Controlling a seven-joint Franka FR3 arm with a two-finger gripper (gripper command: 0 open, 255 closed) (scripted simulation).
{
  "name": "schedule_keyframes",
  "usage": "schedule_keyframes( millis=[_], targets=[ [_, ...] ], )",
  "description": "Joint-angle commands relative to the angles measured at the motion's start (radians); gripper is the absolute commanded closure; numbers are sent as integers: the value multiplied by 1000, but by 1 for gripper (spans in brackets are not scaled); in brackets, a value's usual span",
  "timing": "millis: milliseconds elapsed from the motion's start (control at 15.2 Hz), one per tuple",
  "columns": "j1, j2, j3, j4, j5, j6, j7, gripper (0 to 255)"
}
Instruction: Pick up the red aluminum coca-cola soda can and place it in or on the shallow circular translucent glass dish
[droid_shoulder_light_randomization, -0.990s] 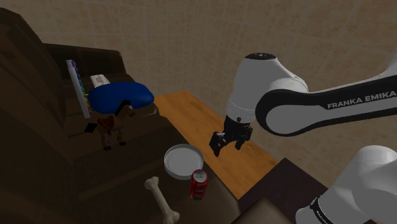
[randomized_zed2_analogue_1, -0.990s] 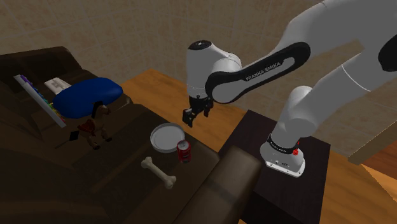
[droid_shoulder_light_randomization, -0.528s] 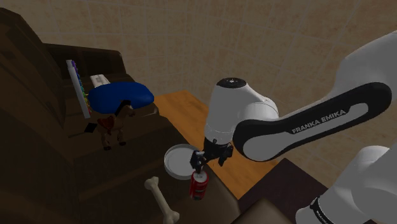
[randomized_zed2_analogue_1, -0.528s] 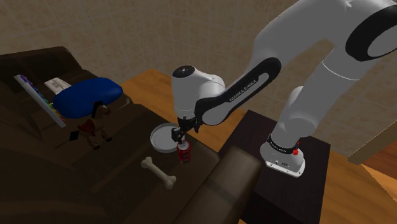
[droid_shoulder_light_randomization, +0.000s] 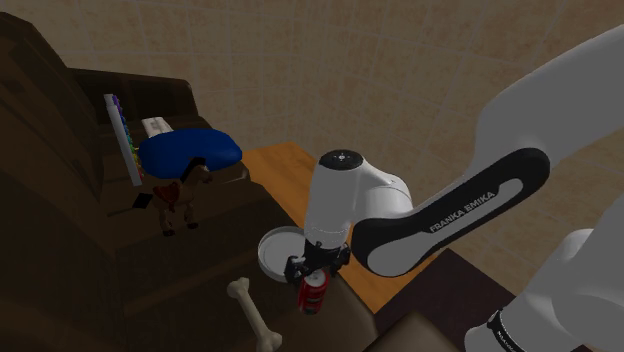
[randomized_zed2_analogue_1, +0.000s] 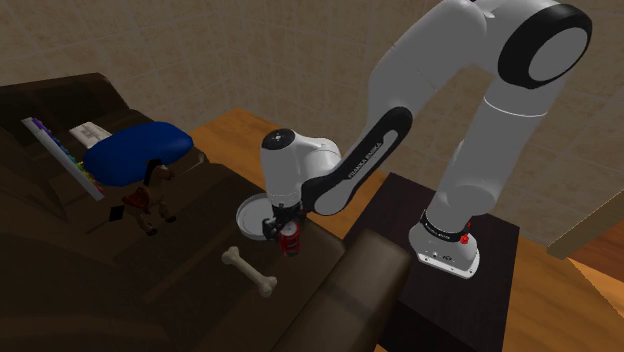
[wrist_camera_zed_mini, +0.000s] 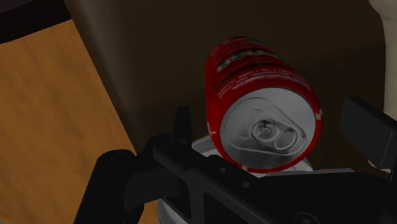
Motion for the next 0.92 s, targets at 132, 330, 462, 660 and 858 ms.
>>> schedule_keyframes(
  millis=[132,330,462,660,858],
  targets=[
    [2,38,-4,-6,-37,37,26,0],
    [2,38,-4,-6,-37,37,27,0],
    [2,38,-4,-6,-37,37,27,0],
    [2,38,-4,-6,-37,37,27,255],
    [2,38,-4,-6,-37,37,27,255]
  ],
)
